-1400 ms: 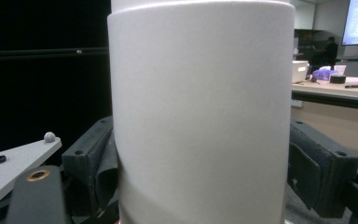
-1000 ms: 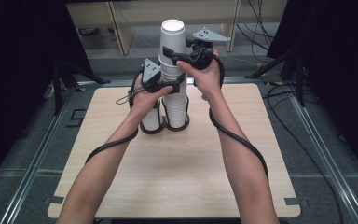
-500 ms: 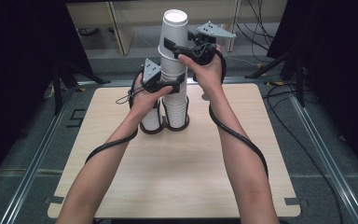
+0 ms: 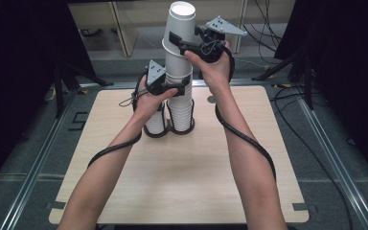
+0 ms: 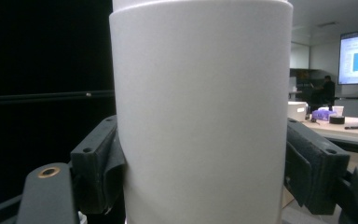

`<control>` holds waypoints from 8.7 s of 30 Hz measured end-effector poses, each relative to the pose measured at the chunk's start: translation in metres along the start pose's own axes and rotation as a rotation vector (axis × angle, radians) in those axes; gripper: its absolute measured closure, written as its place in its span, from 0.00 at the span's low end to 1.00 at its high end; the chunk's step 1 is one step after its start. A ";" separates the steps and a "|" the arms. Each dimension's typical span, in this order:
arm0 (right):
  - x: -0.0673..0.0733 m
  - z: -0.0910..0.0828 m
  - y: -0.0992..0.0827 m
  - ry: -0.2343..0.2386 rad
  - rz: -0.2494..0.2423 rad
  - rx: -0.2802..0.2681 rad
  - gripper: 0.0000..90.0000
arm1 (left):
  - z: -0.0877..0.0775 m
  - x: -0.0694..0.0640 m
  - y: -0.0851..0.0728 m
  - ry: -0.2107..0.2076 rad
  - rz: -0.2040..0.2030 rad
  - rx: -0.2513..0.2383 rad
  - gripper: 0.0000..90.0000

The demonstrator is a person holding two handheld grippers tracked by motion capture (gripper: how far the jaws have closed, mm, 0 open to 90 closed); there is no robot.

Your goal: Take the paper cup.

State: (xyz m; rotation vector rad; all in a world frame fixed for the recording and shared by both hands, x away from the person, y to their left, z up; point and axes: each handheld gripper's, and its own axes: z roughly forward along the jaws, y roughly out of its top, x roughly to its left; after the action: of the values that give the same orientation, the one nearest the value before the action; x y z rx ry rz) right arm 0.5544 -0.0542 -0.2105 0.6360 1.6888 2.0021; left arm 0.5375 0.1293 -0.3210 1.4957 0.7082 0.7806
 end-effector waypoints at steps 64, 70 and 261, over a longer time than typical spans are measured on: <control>0.006 -0.034 0.026 -0.010 -0.047 -0.164 0.26 | -0.038 -0.008 0.013 0.022 0.057 -0.117 0.00; 0.007 -0.040 0.026 -0.013 -0.055 -0.167 0.26 | -0.051 -0.010 0.014 0.019 0.060 -0.106 0.00; 0.066 -0.137 -0.162 0.274 0.109 0.225 0.14 | -0.126 -0.061 -0.083 -0.389 0.087 0.220 0.20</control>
State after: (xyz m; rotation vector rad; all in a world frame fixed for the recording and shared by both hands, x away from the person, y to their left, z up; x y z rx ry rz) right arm 0.4254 -0.0970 -0.3868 0.5582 2.1052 2.0680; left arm 0.4009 0.1588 -0.4041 1.8231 0.4460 0.4636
